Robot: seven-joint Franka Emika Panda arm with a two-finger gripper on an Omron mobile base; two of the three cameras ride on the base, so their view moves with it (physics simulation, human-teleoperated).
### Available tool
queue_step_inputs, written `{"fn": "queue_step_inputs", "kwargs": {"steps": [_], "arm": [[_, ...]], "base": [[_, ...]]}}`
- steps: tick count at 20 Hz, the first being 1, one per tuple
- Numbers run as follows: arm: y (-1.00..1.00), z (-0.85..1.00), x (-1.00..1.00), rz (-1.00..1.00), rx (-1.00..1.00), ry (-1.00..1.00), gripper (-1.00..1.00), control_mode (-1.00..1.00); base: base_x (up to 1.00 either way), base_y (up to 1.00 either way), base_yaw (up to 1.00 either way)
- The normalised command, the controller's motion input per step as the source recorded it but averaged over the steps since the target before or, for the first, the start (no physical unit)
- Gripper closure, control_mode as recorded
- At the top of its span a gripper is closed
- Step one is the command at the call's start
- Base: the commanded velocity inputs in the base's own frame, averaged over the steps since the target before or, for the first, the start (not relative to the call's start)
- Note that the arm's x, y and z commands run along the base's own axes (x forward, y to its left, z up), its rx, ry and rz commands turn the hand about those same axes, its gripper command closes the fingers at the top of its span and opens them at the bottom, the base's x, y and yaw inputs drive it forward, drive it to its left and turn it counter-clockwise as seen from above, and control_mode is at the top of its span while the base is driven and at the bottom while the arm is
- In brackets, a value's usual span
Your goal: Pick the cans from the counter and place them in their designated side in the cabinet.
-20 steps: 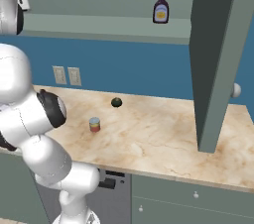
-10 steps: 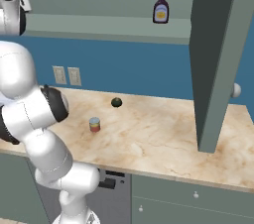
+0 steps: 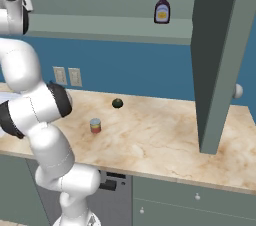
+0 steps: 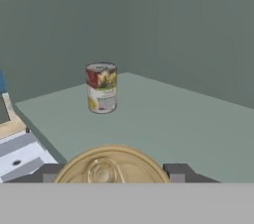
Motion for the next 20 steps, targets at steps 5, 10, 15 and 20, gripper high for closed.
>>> {"fn": "queue_step_inputs", "kwargs": {"steps": [5,10,15,20], "arm": [[0.11,0.0,0.19,0.0,0.0,0.0,1.0,-1.0],[0.1,0.0,0.18,-0.01,0.0,0.02,1.0,-1.0],[0.11,0.0,0.18,-0.01,0.0,0.03,1.0,-1.0],[0.08,0.0,0.17,-0.02,0.0,0.07,1.0,-1.0]], "base": [[0.0,0.0,0.0],[0.0,0.0,0.0],[0.0,0.0,0.0],[0.0,0.0,0.0]]}}
